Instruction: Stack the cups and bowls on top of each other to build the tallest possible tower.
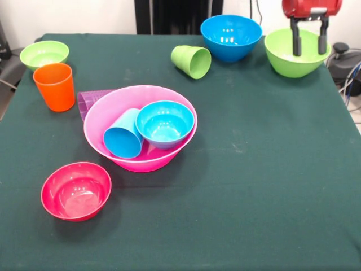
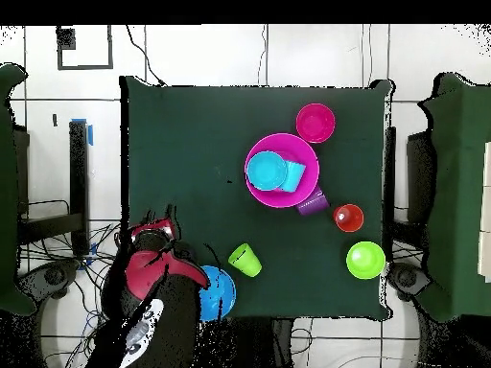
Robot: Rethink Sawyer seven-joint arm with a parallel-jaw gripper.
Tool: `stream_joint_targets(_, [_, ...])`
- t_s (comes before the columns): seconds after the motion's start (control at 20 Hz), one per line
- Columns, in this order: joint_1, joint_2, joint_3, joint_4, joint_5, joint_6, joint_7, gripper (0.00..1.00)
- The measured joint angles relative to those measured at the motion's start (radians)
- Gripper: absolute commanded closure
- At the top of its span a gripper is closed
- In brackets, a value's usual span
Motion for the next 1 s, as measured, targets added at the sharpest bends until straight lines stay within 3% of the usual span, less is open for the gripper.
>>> stream_joint_targets(0.25, [-0.019, -0.090, 0.051, 0.043, -0.002, 0.038, 0.000, 0.00])
stream_joint_targets(0.45, [-0.089, -0.155, 0.140, 0.095, -0.036, 0.038, 0.000, 0.00])
stream_joint_targets(0.7, [-0.308, -0.200, 0.385, 0.183, -0.129, 0.038, 0.000, 0.00])
stream_joint_targets(0.75, [-0.377, -0.199, 0.457, 0.210, -0.130, 0.042, 0.000, 0.00])
stream_joint_targets(1.0, [-0.500, -0.196, 0.588, 0.281, -0.079, 0.089, 0.000, 0.00])
